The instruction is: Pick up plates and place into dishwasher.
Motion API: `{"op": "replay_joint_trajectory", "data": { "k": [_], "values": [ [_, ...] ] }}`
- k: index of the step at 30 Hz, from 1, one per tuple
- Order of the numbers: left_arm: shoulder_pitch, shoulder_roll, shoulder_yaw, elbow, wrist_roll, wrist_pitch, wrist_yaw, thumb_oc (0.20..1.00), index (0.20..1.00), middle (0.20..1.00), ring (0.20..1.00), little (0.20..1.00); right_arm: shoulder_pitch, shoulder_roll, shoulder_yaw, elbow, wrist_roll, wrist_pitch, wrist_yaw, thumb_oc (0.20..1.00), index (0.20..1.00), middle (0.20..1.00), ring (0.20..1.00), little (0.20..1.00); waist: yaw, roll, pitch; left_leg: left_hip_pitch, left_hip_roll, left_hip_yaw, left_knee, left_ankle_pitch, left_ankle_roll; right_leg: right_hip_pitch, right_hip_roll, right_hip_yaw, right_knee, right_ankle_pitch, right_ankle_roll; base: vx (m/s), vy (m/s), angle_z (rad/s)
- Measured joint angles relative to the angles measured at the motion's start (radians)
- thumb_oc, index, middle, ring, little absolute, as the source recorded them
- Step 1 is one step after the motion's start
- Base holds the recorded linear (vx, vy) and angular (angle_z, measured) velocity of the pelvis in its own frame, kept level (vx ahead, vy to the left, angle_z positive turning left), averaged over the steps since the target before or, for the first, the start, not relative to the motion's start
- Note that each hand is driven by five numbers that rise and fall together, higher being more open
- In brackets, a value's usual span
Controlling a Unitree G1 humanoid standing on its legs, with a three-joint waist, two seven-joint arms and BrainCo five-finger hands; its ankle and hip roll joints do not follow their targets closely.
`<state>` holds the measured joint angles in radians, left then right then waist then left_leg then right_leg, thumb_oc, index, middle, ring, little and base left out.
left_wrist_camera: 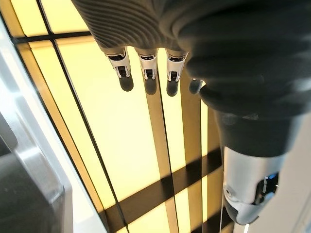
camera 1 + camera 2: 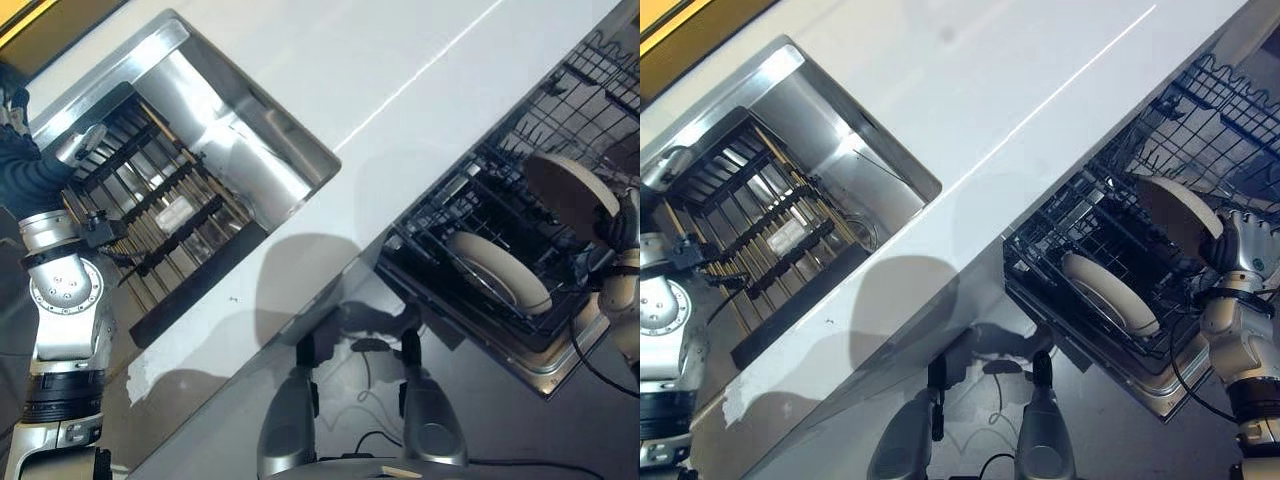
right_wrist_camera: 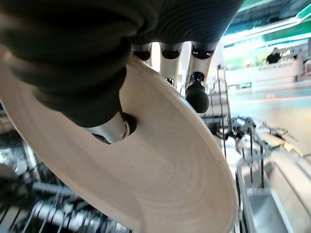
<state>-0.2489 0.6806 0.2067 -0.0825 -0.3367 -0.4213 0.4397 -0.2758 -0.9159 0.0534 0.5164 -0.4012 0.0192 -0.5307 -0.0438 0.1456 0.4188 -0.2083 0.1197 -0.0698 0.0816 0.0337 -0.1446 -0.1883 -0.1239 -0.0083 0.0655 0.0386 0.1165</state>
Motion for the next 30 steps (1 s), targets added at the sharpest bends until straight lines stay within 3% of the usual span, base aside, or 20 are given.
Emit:
{"op": "replay_joint_trajectory", "data": {
  "k": [11,21,22,24,26,30],
  "values": [
    [-0.042,0.001,-0.036,0.003,0.001,0.002,0.015,1.000,1.000,1.000,1.000,1.000,-0.083,-0.001,0.071,0.075,0.040,-0.011,0.077,0.200,0.200,0.200,0.200,0.200,0.002,0.003,0.019,-0.019,-0.001,0.004,0.004,0.003,0.003,-0.028,0.000,0.001,0.016,0.000,0.001,-0.04,-0.039,-0.01],
    [-0.107,0.050,-0.108,0.031,0.008,0.023,0.021,1.000,1.000,1.000,1.000,1.000,-0.279,0.047,0.150,0.277,0.274,0.008,0.050,0.200,0.200,0.200,0.200,0.200,0.007,0.015,0.026,-0.045,-0.007,-0.001,0.011,0.012,0.006,-0.053,-0.006,-0.003,0.034,-0.002,0.002,-0.06,-0.018,0.03],
    [-0.109,0.050,-0.108,0.031,0.008,0.023,0.022,1.000,1.000,1.000,1.000,1.000,-0.283,0.047,0.150,0.277,0.278,0.008,0.039,0.388,0.388,0.388,0.388,0.388,0.008,0.019,0.028,-0.046,-0.008,-0.004,0.012,0.013,0.006,-0.053,-0.006,-0.004,0.035,-0.002,0.002,-0.04,0.004,0.07],
    [-0.108,0.058,-0.108,0.031,0.007,0.023,0.025,1.000,1.000,1.000,1.000,1.000,-0.284,0.055,0.149,0.277,0.282,0.010,0.016,0.655,0.655,0.655,0.655,0.655,0.007,0.022,0.029,-0.046,-0.009,-0.006,0.012,0.015,0.006,-0.054,-0.007,-0.004,0.039,-0.002,0.003,-0.02,0.003,0.02],
    [-0.113,0.062,-0.109,0.031,0.007,0.023,0.025,1.000,1.000,1.000,1.000,1.000,-0.290,0.074,0.152,0.309,0.288,0.043,0.014,1.000,1.000,1.000,1.000,1.000,0.008,0.026,0.031,-0.047,-0.009,-0.006,0.012,0.017,0.006,-0.056,-0.008,-0.004,0.043,-0.002,0.003,0.00,0.000,0.00],
    [-0.115,0.063,-0.109,0.031,0.006,0.024,0.025,1.000,1.000,1.000,1.000,1.000,-0.271,0.084,0.118,0.329,0.309,0.072,-0.024,1.000,1.000,1.000,1.000,1.000,0.006,0.049,0.041,-0.047,-0.011,-0.010,0.010,0.022,0.009,-0.057,-0.013,-0.006,0.044,0.000,0.006,0.00,-0.003,0.02]
  ]
}}
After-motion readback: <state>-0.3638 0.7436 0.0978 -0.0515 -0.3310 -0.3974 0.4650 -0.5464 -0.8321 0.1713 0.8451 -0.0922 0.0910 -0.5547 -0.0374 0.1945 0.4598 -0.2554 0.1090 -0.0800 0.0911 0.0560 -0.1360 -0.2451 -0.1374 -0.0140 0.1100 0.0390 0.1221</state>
